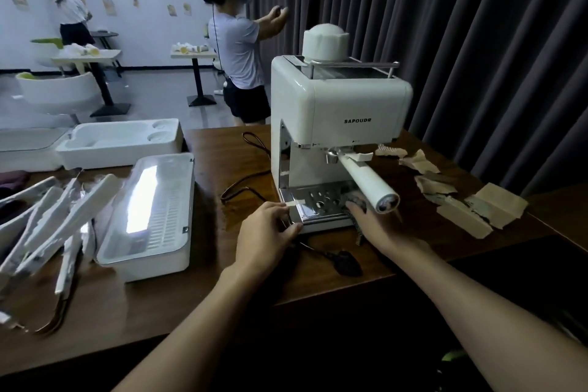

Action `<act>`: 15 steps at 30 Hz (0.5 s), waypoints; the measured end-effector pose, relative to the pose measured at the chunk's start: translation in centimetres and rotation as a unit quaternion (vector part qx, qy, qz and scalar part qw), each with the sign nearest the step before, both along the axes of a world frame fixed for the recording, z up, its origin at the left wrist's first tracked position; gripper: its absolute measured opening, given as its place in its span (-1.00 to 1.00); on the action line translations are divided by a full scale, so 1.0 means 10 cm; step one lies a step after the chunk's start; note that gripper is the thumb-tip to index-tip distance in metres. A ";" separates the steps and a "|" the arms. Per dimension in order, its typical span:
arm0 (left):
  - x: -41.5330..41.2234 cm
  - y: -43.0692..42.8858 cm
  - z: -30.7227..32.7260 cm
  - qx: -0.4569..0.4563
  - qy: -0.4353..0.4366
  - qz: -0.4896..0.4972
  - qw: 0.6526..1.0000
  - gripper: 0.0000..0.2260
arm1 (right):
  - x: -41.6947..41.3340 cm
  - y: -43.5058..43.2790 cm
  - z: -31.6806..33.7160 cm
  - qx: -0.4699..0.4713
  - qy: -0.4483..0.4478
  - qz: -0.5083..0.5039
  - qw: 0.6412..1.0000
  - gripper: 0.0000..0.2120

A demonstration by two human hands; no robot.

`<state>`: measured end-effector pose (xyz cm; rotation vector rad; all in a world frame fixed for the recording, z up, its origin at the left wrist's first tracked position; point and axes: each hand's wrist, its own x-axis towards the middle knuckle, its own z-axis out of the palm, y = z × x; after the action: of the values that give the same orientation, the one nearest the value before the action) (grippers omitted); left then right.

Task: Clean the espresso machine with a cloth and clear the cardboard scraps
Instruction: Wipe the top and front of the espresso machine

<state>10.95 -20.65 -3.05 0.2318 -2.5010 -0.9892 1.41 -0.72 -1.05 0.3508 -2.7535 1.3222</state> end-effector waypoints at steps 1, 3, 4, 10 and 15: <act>-0.01 0.00 0.00 -0.001 0.002 0.002 1.000 -0.65 | -0.02 -0.05 -0.06 0.004 0.016 0.010 1.000 -0.56; -0.02 0.00 -0.01 -0.003 0.002 0.004 1.000 -0.64 | 0.07 -0.21 -0.09 0.050 0.062 0.083 0.993 -0.70; -0.03 0.00 -0.01 -0.005 -0.001 0.002 1.000 -0.63 | 0.16 -0.30 -0.08 0.072 0.095 0.113 0.986 -0.74; -0.04 -0.07 -0.01 -0.042 -0.022 -0.013 0.999 -0.61 | 0.26 -0.45 -0.05 0.099 0.191 0.187 0.959 -0.73; -0.01 -0.06 0.01 -0.062 -0.038 0.003 0.997 -0.62 | 0.02 -0.05 -0.11 0.047 0.108 0.123 0.985 -0.75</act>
<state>10.80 -21.27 -2.98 0.2430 -2.6170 -0.8330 1.64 -1.21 -2.11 0.8145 -2.6593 1.1220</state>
